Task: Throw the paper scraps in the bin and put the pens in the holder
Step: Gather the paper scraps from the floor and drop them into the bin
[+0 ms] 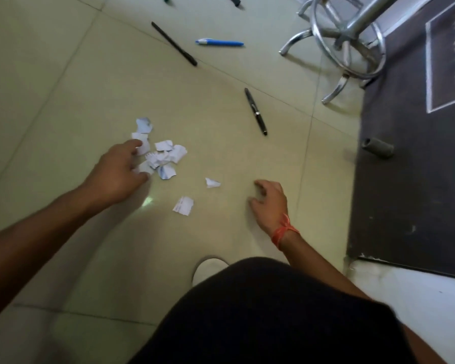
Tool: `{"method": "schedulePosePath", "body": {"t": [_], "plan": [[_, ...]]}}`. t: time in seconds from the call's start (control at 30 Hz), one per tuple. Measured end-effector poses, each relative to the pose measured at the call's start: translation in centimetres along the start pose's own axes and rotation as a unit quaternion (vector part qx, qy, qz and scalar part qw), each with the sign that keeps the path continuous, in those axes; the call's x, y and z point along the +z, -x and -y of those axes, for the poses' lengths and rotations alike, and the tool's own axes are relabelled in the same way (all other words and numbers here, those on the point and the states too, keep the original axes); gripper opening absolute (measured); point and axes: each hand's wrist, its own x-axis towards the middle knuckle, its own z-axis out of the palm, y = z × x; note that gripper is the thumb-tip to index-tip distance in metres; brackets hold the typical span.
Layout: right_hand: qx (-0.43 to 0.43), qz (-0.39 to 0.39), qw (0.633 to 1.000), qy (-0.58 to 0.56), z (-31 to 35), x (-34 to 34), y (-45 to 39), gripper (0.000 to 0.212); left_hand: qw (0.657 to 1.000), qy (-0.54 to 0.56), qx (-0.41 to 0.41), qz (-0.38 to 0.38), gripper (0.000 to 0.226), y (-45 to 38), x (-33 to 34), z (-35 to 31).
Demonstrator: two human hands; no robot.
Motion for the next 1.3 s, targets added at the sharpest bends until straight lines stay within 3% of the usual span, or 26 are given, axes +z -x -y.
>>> {"method": "schedulePosePath", "body": {"t": [0.1,0.2,0.3,0.47,0.63,0.73,0.8,0.87,0.93,1.03,1.2,1.3], "plan": [[-0.074,0.069,0.993,-0.055,4.5,2.1,-0.4,0.050,0.998,-0.062,0.029,0.009,0.078,1.3,-0.3,0.4],[-0.128,0.092,0.987,-0.018,6.4,2.5,-0.6,0.055,0.986,-0.134,0.095,0.003,0.081,3.0,-0.4,0.2],[-0.121,0.114,0.986,-0.025,6.0,1.9,-0.6,0.057,0.970,-0.181,0.161,0.017,0.079,4.5,1.0,-0.3],[-0.119,0.137,0.983,-0.016,3.8,-0.9,-0.6,0.059,0.941,-0.207,0.257,0.074,0.066,5.7,4.3,-0.8],[-0.200,0.169,0.963,0.063,3.8,-0.1,-1.6,0.060,0.922,-0.221,0.310,0.070,0.046,4.1,7.2,-1.1],[-0.248,0.161,0.949,0.113,4.3,1.9,-1.9,0.050,0.918,-0.227,0.321,0.053,0.016,3.1,8.0,-1.6],[-0.277,0.137,0.942,0.130,4.7,3.0,-1.9,0.036,0.910,-0.243,0.331,0.056,0.008,2.6,7.9,-2.0],[-0.294,0.112,0.940,0.134,4.9,3.8,-2.0,0.022,0.914,-0.240,0.320,0.062,0.018,2.3,7.7,-2.4],[-0.295,0.092,0.943,0.123,5.0,4.2,-2.4,0.017,0.939,-0.189,0.282,0.045,0.026,2.0,7.2,-2.3],[-0.283,0.069,0.954,0.071,5.6,4.5,-2.6,0.010,0.971,-0.082,0.225,-0.026,0.021,2.0,5.9,-2.4],[-0.227,0.028,0.973,-0.039,9.9,6.7,-3.7,0.009,0.968,-0.034,0.203,-0.141,0.018,0.0,2.9,-1.7],[-0.223,0.054,0.971,-0.071,13.0,7.1,-4.5,0.015,0.971,-0.058,0.194,-0.129,0.027,-0.7,1.9,-1.2]]}}
